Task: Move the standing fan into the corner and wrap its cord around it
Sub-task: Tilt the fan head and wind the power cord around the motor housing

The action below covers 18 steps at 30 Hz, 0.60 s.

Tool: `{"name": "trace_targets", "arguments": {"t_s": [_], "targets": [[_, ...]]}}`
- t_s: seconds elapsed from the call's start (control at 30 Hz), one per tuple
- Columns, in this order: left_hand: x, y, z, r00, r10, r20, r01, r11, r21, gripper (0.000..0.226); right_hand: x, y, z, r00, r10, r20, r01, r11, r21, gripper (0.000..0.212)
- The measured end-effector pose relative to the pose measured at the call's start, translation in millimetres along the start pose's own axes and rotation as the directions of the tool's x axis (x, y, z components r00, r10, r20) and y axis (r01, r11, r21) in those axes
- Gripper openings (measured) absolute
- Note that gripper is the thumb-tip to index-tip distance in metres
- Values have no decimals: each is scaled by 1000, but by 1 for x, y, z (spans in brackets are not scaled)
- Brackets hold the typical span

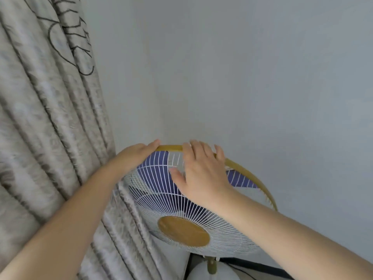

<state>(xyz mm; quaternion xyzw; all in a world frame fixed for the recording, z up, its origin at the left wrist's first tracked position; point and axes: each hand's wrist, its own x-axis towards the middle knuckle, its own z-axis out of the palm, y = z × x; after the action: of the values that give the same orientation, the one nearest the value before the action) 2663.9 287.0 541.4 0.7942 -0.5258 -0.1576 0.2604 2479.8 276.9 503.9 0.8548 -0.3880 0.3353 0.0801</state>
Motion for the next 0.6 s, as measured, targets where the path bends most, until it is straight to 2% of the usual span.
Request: {"name": "trace_targets", "arguments": {"t_s": [0.07, 0.17, 0.27, 0.4, 0.47, 0.53, 0.6], "targets": [[-3, -6, 0, 996, 52, -77, -46, 996, 75, 73, 4, -1, 2, 998, 47, -47, -51, 996, -79, 57], [-11, -13, -7, 991, 96, -97, -83, 987, 136, 75, 15, 19, 3, 997, -19, -69, 18, 1000, -15, 60], [-10, -10, -8, 991, 135, -4, -133, 980, 151, 53, 34, 46, 7, 998, -59, -4, 59, 998, 5, 64], [-12, 2, -2, 984, 179, 21, -178, 948, 264, 39, 53, 76, 16, 994, -81, -71, 87, 992, 86, 59], [-16, 6, 2, 975, 218, 28, -220, 961, 167, 29, 59, 94, 17, 994, -85, -75, 97, 980, 173, 58], [-23, 6, 4, 966, 246, 80, -243, 969, -45, 10, 65, 114, 16, 995, -94, -36, 100, 958, 268, 55], [-30, 5, 9, 940, 278, 197, -251, 956, -148, 19, 70, 132, 15, 994, -107, -2, 102, 939, 330, 51]]}}
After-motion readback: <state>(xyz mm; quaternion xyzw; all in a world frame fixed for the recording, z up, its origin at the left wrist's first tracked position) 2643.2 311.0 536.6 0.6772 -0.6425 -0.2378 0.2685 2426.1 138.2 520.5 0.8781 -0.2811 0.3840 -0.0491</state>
